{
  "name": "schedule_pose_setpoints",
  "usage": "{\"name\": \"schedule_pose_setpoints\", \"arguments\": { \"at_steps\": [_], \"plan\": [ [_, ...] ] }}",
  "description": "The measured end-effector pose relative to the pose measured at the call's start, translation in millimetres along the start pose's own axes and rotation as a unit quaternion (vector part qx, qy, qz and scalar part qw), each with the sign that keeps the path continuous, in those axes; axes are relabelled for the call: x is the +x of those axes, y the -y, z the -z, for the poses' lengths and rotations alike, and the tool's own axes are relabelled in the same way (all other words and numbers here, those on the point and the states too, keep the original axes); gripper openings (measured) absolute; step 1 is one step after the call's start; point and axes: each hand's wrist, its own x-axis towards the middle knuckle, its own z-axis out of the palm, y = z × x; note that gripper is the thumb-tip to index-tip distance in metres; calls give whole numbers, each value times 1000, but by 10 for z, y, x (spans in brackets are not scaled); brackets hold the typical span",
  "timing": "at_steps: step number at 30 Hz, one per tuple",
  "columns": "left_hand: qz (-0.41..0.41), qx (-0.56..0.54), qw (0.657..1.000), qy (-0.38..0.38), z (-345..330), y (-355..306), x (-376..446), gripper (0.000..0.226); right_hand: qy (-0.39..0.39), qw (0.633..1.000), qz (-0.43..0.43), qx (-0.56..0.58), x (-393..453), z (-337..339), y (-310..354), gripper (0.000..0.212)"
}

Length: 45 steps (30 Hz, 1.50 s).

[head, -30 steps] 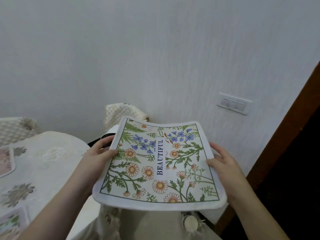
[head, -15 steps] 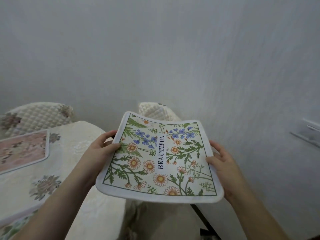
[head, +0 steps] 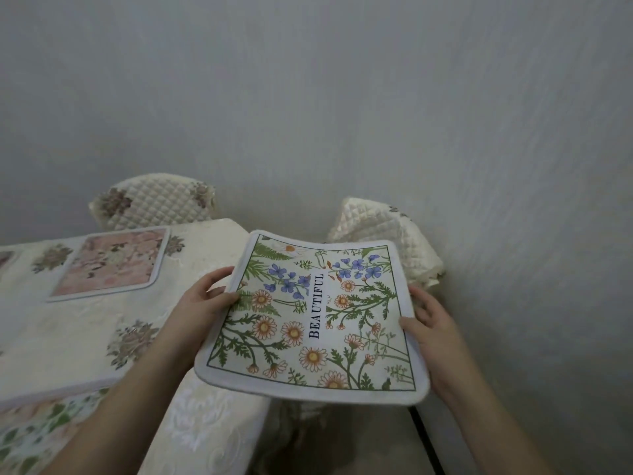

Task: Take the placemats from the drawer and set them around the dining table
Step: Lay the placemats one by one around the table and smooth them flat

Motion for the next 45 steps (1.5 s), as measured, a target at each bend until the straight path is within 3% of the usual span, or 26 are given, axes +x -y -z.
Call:
{"name": "schedule_pose_setpoints", "arguments": {
  "at_steps": [8,20,24,30,38,45],
  "plan": [
    [40,-32,995,-83,-201,140,240,38,92,995,-43,-15,830,99,10,53],
    [71,-22,975,-209,358,743,646,25,163,981,-98,-44,1481,-677,-563,51],
    [76,-13,972,-223,622,936,930,23,171,976,-115,-71,1730,-1049,-773,54],
    [100,15,970,-221,1023,1239,1424,23,168,970,-162,-75,2097,-1485,-1059,36],
    [134,68,962,-228,1401,1624,1799,21,162,952,-209,-155,2455,-1858,-1568,27],
    [153,91,940,-290,1577,1646,2036,25,198,932,-203,-226,2827,-2278,-1776,24]
  ]
}}
